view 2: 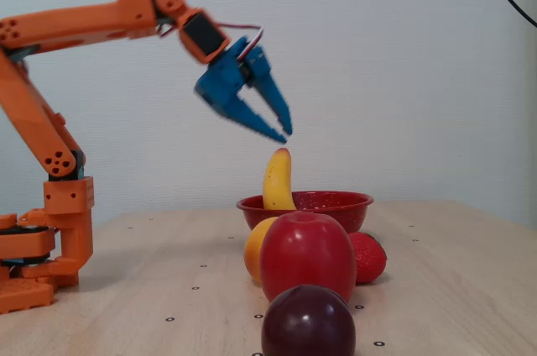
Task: Put the banana in the red bowl.
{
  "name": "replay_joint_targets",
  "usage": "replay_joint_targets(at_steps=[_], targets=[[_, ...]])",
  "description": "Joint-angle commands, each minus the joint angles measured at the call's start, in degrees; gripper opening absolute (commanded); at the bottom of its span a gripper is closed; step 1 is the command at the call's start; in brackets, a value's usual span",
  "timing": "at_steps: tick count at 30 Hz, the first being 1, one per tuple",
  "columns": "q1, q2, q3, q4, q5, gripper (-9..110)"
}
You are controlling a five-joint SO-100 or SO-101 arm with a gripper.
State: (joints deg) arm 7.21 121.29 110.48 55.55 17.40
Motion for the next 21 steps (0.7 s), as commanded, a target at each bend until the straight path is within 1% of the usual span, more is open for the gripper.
replay_joint_targets(at_steps=[1,3,7,12,21], targets=[[-2.37,8.26,5.62,-4.39,-2.37,0],[-3.52,14.15,12.92,-7.03,-2.46,0],[-5.19,21.36,21.71,-7.29,-3.60,0],[-5.45,32.34,34.19,-10.63,-4.31,0],[-6.86,49.48,52.03,-15.38,-5.27,0]])
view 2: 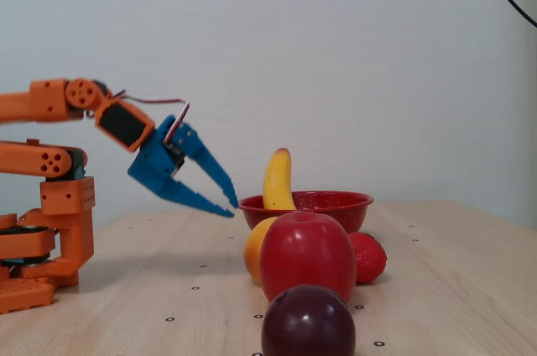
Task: Put the banana in the red bowl.
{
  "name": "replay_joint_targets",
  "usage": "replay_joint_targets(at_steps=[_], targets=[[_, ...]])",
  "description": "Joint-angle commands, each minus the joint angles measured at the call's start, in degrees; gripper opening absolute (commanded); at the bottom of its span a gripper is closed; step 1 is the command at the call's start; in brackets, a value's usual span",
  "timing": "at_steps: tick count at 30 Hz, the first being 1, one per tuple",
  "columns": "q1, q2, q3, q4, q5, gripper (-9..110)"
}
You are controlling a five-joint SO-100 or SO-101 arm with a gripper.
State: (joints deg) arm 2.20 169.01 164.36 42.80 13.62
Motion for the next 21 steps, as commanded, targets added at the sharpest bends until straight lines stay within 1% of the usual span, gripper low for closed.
replay_joint_targets(at_steps=[1,7,11,13,21], targets=[[-2.11,3.16,-0.35,-2.90,-1.67,0],[-4.04,9.93,9.23,-6.42,-3.08,0],[-3.78,13.10,11.60,-5.45,-5.19,0],[-3.78,14.85,13.80,-6.77,-5.19,0],[-3.69,16.08,14.33,-2.90,-11.25,0]])
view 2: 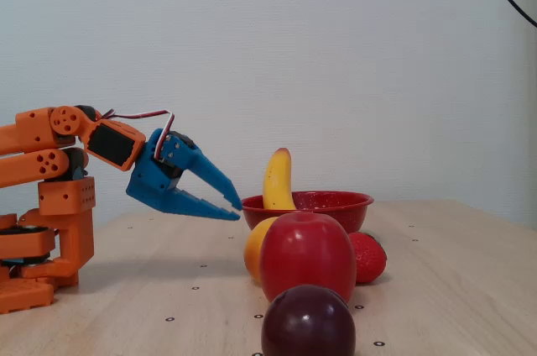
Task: Put the banana in the red bowl.
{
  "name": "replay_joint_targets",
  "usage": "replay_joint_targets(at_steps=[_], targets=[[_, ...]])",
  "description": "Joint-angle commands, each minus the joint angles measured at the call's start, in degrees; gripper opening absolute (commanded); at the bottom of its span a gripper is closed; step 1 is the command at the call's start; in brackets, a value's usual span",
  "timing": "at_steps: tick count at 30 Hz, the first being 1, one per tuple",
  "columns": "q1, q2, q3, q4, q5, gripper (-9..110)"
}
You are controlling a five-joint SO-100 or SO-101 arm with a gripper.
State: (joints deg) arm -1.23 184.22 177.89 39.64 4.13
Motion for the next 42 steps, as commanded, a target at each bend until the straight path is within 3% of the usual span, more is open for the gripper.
replay_joint_targets(at_steps=[1,9,42], targets=[[-0.26,0.88,0.79,0.79,-2.55,0],[0.00,0.88,0.79,10.55,-5.19,0],[1.05,0.88,0.79,10.90,-4.22,0]])
